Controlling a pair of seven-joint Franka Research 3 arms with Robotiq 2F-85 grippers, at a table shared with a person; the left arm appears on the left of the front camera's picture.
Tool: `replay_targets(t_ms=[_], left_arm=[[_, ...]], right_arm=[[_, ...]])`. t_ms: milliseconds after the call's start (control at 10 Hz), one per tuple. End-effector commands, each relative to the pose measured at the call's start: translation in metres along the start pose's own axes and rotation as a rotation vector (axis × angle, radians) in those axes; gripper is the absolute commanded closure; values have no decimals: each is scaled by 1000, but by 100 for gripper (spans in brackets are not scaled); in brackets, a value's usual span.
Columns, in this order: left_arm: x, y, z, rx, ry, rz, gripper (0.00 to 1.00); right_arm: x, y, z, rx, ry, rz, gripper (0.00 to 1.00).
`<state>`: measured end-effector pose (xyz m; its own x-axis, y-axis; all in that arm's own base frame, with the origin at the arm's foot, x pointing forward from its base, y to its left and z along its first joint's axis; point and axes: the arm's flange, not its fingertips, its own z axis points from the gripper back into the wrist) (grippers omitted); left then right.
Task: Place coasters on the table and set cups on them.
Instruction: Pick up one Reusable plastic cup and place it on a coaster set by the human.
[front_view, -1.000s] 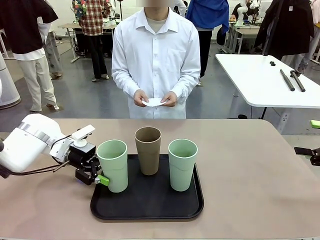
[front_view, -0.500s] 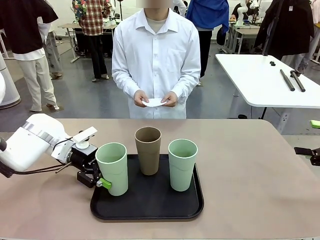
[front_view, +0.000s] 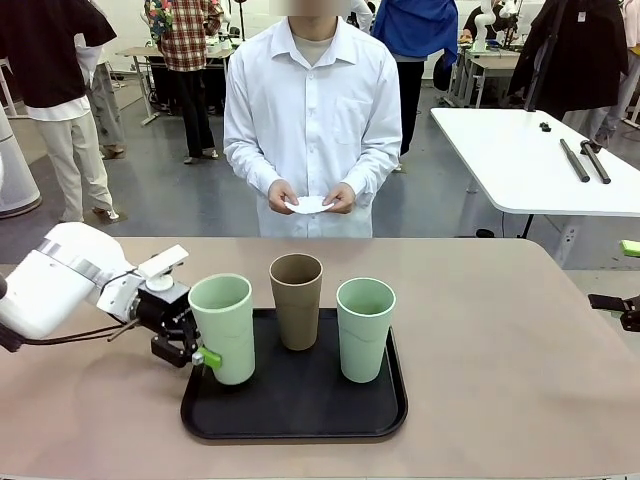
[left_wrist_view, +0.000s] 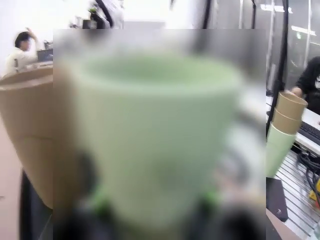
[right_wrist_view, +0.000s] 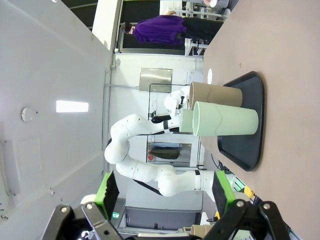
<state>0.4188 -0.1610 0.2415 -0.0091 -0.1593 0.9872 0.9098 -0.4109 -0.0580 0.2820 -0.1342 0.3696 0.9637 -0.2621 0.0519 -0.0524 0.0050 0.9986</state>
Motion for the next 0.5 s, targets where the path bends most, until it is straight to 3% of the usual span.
replay_targets(t_ms=[0, 100, 400], left_arm=[[67, -16, 19, 259, -12, 36, 100], [104, -24, 35, 379, 15, 56, 100], [174, -47, 79, 484, 91, 105, 100]], right_arm=[[4, 1, -1, 24, -13, 2, 0], [4, 1, -1, 24, -13, 2, 0], [4, 1, -1, 24, -13, 2, 0]])
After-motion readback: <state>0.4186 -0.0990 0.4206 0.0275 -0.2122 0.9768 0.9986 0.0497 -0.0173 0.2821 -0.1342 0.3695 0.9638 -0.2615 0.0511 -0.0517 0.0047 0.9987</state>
